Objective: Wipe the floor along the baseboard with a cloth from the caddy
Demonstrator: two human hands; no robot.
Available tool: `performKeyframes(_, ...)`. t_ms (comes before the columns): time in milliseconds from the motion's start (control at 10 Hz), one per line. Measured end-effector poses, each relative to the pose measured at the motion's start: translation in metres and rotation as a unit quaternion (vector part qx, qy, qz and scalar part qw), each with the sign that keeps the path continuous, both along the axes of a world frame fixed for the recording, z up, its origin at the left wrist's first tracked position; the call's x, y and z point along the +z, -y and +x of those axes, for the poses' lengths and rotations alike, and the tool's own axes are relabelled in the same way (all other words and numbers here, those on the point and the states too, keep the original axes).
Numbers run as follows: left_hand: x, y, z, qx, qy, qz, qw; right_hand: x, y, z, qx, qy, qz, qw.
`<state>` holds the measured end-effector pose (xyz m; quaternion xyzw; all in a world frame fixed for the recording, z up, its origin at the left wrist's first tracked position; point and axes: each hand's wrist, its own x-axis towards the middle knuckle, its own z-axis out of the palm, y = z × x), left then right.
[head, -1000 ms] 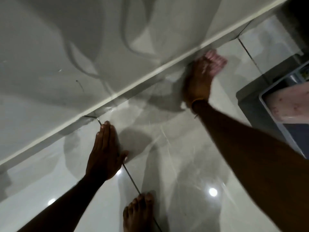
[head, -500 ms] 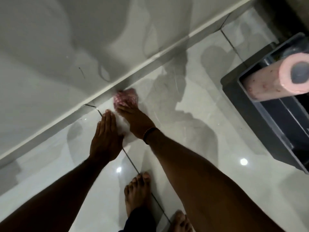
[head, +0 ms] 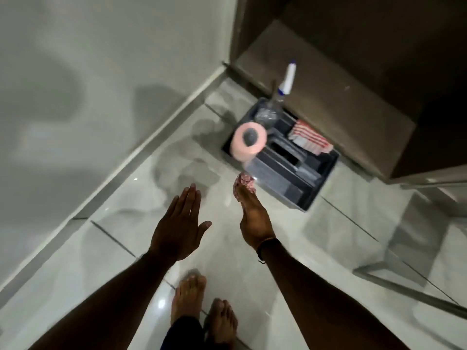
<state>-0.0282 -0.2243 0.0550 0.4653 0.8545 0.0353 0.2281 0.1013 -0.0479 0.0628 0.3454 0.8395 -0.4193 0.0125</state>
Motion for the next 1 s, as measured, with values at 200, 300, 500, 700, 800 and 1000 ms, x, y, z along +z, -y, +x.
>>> performKeyframes(200,-0.002,-0.116,0.049,-0.115,0.012,0.052,0.992,0.024,-0.117,0.071,-0.109,0.028,0.088,0.99)
performKeyframes(300,-0.025,-0.165,0.064,-0.159,0.0,0.074,0.984,0.005,-0.17,0.087,-0.149,0.038,0.122,0.981)
performKeyframes(500,-0.096,-0.229,0.064,-0.199,-0.021,0.063,0.978,-0.073,-0.228,0.086,-0.106,0.082,0.14,0.981)
performKeyframes(700,-0.149,-0.224,0.057,-0.221,-0.05,0.06,0.972,-0.153,-0.22,0.072,-0.031,0.183,0.171,0.968)
performKeyframes(800,-0.149,-0.226,0.059,-0.215,-0.046,0.06,0.974,-0.161,-0.209,0.066,-0.048,0.217,0.182,0.958)
performKeyframes(1000,-0.099,-0.227,0.045,-0.213,-0.045,0.061,0.974,-0.112,-0.207,0.068,-0.07,0.188,0.177,0.964)
